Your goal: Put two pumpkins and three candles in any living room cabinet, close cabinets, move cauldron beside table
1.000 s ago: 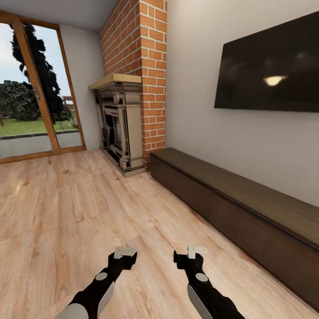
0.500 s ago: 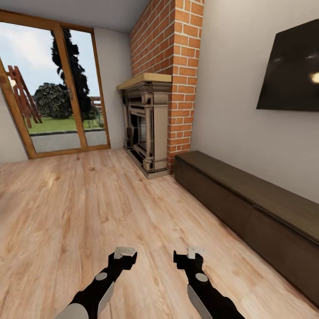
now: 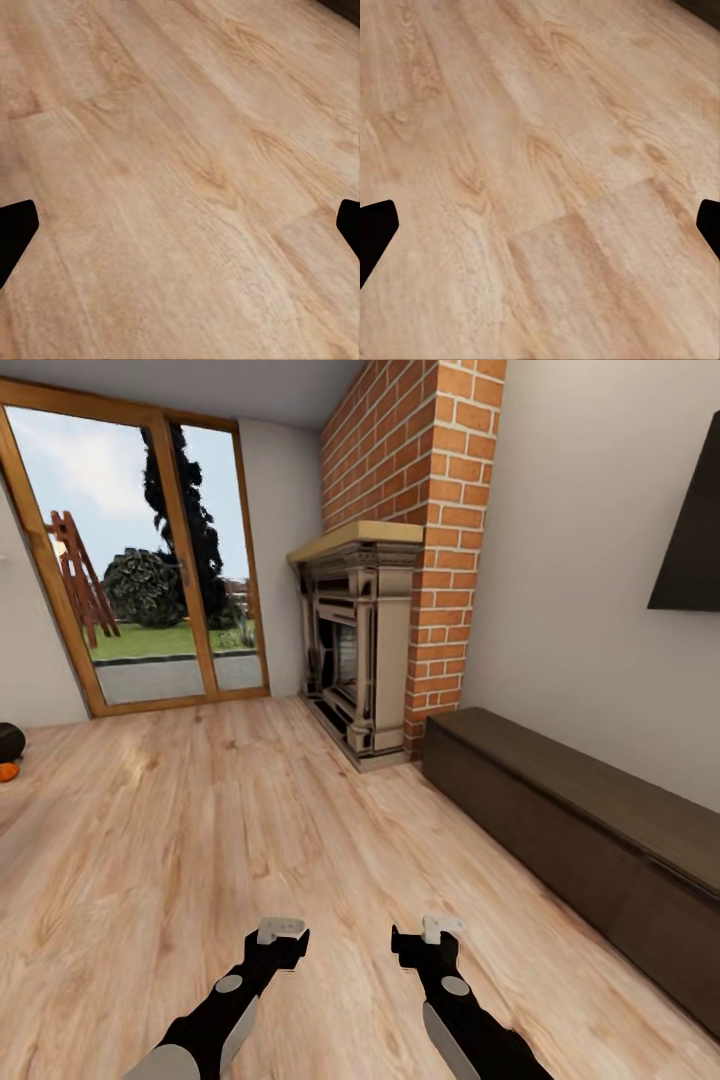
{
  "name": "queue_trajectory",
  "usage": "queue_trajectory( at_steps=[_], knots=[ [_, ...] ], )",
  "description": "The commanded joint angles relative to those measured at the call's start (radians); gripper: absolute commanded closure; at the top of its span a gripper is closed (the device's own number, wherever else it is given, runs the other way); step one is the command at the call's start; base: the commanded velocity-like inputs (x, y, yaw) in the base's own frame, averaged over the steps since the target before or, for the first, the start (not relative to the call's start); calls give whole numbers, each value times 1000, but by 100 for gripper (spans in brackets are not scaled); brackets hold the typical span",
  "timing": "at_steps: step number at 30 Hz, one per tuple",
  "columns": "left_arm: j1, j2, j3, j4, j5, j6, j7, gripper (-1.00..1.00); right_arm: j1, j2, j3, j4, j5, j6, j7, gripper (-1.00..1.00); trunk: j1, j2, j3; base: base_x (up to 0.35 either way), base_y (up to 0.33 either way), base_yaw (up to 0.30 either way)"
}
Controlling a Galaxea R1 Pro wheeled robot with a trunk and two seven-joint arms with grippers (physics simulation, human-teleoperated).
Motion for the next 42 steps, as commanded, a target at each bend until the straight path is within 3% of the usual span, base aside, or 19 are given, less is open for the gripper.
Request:
queue_trajectory(
  at_steps=[1,24,42],
  knots=[
    [0,0,3,1,-7,-4,-3,-100,-1,-1,4,-2,-6,3,-8,-100,0,0,-1,284,200,4],
    [-1,0,3,1,-7,-4,-2,-100,-1,1,5,-2,-6,3,-8,-100,0,0,-1,289,198,2],
    [-1,0,4,-1,-4,-7,5,-100,-1,1,4,-2,-5,3,-8,-100,0,0,-1,291,192,208]
  ],
)
